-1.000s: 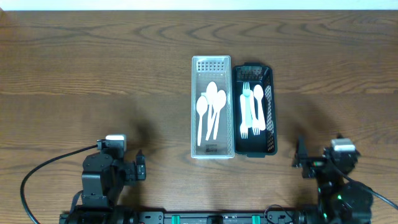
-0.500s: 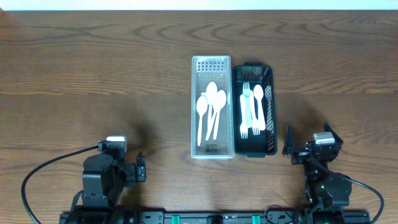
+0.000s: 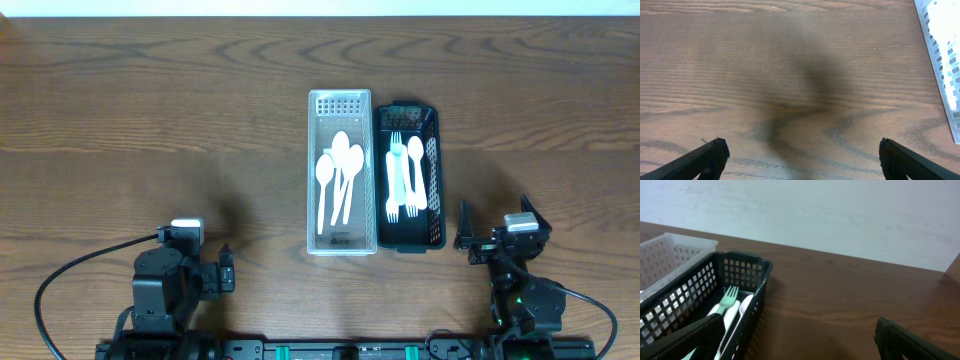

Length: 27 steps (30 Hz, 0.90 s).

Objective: Pack container

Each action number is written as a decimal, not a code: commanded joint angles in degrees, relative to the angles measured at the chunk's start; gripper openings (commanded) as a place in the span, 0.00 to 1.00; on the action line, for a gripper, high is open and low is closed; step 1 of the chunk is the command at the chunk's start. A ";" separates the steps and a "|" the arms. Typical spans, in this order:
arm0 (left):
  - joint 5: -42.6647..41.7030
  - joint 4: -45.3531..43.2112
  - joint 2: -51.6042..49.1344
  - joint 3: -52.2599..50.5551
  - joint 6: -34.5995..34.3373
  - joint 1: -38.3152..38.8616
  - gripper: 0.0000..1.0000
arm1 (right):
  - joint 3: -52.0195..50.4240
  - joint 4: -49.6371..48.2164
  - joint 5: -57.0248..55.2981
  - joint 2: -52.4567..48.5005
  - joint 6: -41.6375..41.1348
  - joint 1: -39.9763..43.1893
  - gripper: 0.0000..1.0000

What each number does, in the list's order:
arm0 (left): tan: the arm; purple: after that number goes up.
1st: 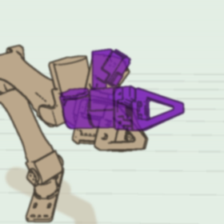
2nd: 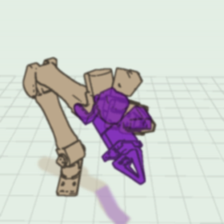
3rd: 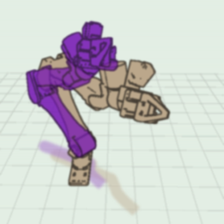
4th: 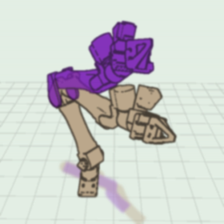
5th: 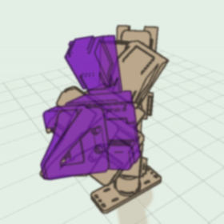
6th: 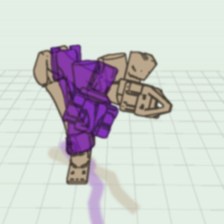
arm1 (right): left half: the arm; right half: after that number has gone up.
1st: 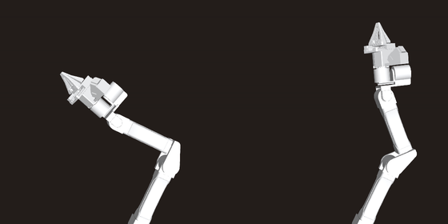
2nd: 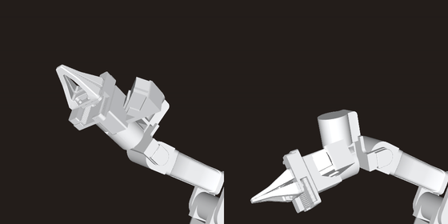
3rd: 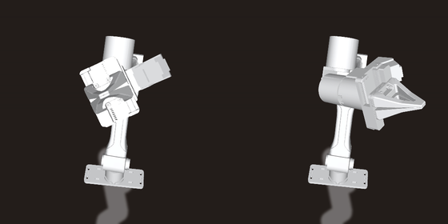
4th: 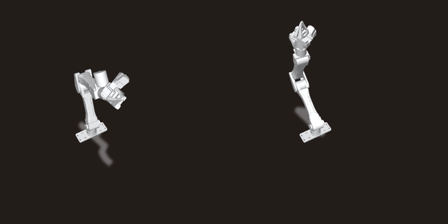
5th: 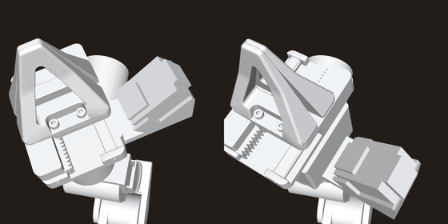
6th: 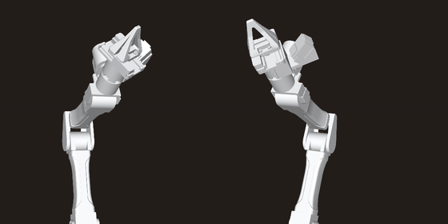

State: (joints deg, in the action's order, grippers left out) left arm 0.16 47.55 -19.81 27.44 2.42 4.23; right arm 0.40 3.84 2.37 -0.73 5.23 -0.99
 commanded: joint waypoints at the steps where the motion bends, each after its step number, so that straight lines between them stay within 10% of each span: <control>1: -0.15 0.00 0.09 0.52 0.15 0.13 0.98 | -0.09 0.26 -0.44 0.31 -0.48 -0.04 0.99; 20: -2.38 5.95 10.64 0.52 0.09 -0.20 0.98 | -0.09 0.26 -0.44 0.31 -0.48 -0.04 0.99; 27: -2.10 -6.43 19.32 -0.90 5.79 -0.42 0.98 | -0.09 0.26 -0.44 0.31 -0.48 -0.04 0.99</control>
State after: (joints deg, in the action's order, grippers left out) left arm -1.39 45.08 -0.99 27.40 4.54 4.16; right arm 0.40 3.84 2.17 -0.73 5.21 -0.97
